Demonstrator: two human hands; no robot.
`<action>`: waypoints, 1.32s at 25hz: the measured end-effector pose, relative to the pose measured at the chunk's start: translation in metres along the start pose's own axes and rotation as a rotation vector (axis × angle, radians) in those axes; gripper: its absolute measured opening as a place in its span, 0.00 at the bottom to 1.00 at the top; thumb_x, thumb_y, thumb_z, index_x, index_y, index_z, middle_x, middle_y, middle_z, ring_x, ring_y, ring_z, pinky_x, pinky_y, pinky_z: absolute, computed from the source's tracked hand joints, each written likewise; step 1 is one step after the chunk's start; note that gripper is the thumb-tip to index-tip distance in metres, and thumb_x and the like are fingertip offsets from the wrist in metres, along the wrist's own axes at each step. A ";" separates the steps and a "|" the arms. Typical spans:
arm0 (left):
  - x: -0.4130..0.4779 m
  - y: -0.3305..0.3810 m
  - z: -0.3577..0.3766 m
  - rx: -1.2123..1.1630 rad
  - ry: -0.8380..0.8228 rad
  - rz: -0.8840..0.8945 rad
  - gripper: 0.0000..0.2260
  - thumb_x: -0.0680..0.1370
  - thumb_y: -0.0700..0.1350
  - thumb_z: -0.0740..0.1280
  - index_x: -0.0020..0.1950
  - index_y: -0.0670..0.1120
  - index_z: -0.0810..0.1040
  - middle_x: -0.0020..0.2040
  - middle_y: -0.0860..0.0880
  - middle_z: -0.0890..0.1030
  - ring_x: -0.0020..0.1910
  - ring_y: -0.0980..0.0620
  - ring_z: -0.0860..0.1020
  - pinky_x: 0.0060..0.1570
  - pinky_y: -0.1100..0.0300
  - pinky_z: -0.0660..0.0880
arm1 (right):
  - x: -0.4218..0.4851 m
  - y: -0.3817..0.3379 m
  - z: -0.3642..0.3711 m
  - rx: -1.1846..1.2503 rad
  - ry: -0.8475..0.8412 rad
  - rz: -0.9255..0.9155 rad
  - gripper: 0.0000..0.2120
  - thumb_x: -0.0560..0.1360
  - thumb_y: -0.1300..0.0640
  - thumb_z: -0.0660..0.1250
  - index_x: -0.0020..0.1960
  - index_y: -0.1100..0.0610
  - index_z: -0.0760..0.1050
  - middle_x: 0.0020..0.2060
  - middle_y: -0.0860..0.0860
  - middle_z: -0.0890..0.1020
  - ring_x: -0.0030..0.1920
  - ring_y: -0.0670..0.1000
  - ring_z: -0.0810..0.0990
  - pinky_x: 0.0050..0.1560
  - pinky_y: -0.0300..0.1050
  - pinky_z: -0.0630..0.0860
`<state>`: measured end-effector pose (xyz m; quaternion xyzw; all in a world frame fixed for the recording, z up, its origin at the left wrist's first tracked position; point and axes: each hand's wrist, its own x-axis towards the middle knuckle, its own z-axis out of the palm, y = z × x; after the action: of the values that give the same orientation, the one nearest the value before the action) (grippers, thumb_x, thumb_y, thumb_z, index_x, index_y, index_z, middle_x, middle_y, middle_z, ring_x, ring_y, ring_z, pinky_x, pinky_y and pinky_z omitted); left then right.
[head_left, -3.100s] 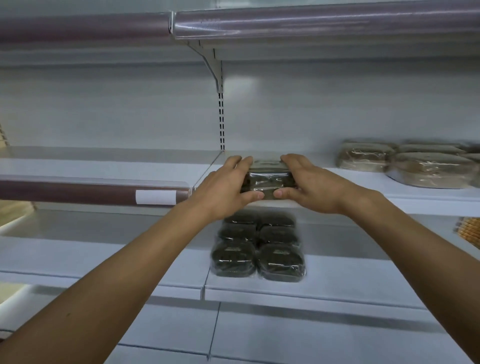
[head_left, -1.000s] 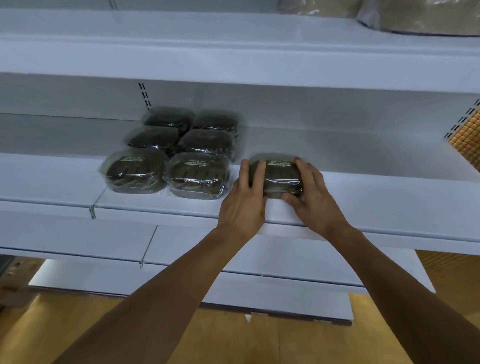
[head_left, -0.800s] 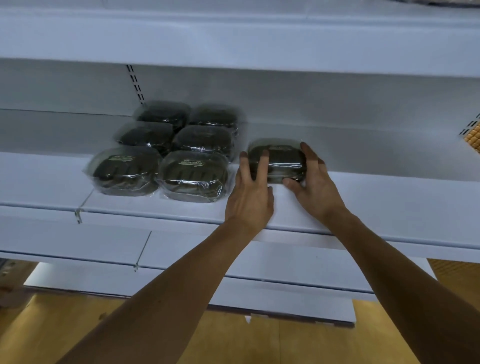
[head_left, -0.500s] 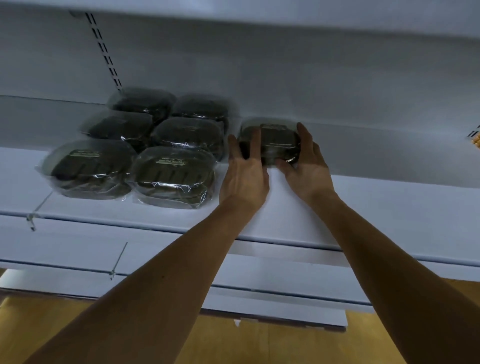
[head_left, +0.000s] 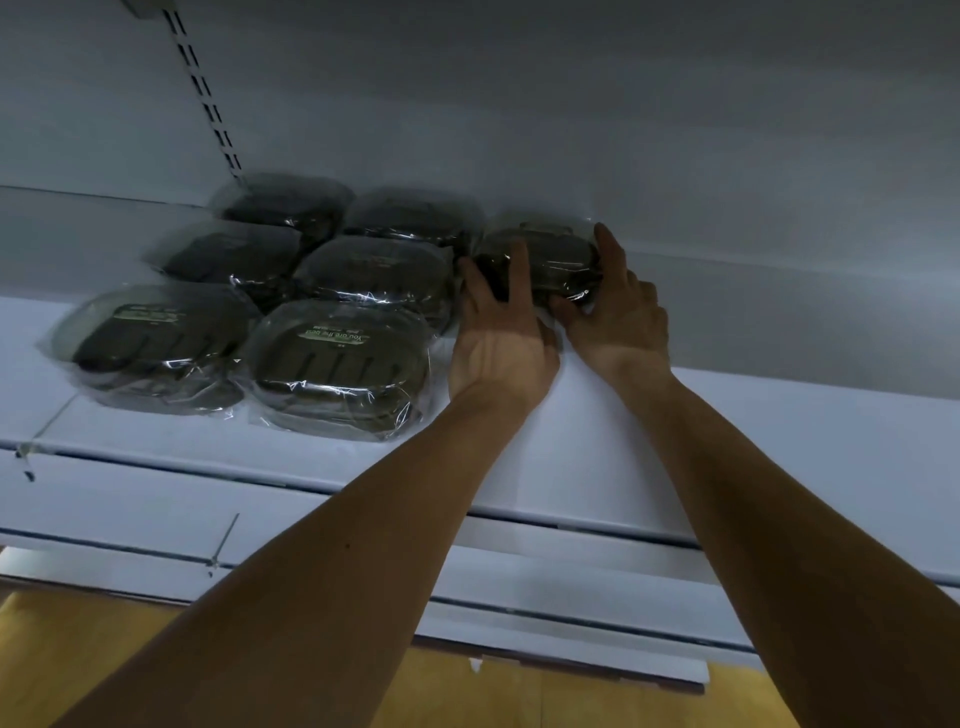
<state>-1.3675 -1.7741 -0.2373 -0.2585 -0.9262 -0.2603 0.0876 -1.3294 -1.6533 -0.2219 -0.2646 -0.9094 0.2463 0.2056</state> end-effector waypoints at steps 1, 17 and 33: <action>0.001 0.000 0.001 0.012 0.005 -0.002 0.35 0.79 0.47 0.59 0.82 0.47 0.45 0.77 0.28 0.48 0.75 0.32 0.58 0.74 0.49 0.61 | 0.000 0.000 0.001 0.011 0.007 0.012 0.42 0.75 0.47 0.67 0.79 0.44 0.44 0.66 0.53 0.76 0.65 0.60 0.72 0.64 0.56 0.68; -0.001 0.002 0.000 0.171 0.000 0.039 0.34 0.80 0.50 0.57 0.82 0.49 0.44 0.79 0.33 0.51 0.76 0.37 0.58 0.74 0.53 0.57 | 0.000 0.001 0.006 0.173 0.105 0.079 0.23 0.76 0.50 0.63 0.70 0.47 0.66 0.62 0.49 0.79 0.60 0.57 0.78 0.59 0.54 0.76; -0.004 0.004 -0.007 0.123 -0.076 0.013 0.34 0.79 0.56 0.50 0.82 0.48 0.41 0.79 0.33 0.46 0.78 0.36 0.54 0.75 0.50 0.55 | -0.019 -0.004 -0.008 0.010 -0.101 -0.036 0.41 0.74 0.57 0.66 0.80 0.54 0.46 0.74 0.54 0.64 0.71 0.58 0.61 0.68 0.50 0.63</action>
<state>-1.3621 -1.7766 -0.2312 -0.2684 -0.9413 -0.1924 0.0700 -1.3118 -1.6649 -0.2177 -0.2344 -0.9220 0.2601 0.1651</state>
